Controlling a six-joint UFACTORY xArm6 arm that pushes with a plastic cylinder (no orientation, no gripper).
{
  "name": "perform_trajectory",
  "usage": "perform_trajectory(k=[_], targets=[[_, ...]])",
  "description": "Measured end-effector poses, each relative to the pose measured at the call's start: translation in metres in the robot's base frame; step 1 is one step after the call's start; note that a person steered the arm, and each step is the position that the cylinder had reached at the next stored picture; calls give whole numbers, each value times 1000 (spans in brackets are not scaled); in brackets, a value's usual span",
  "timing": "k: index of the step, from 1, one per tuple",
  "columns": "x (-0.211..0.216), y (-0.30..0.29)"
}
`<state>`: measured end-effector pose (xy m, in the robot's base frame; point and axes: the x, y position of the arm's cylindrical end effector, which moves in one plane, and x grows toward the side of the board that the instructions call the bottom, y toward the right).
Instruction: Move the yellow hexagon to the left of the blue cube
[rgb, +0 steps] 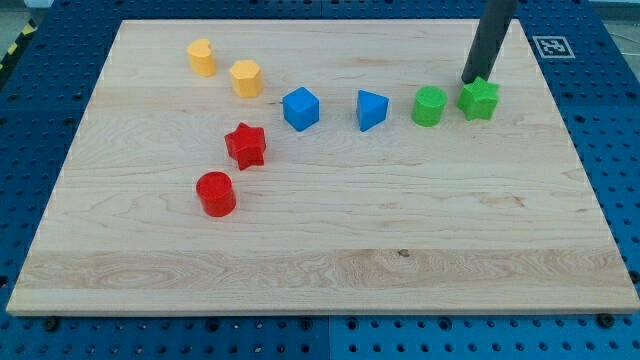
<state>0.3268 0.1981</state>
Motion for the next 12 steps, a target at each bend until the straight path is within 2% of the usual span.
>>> perform_trajectory(k=[2, 3, 4, 5, 7, 8, 10, 11, 12], targets=[[13, -1], [7, -1], [-29, -5], [-30, -34], [-17, -44], [-36, -49], [-45, -215], [-43, -268], [-42, -283]])
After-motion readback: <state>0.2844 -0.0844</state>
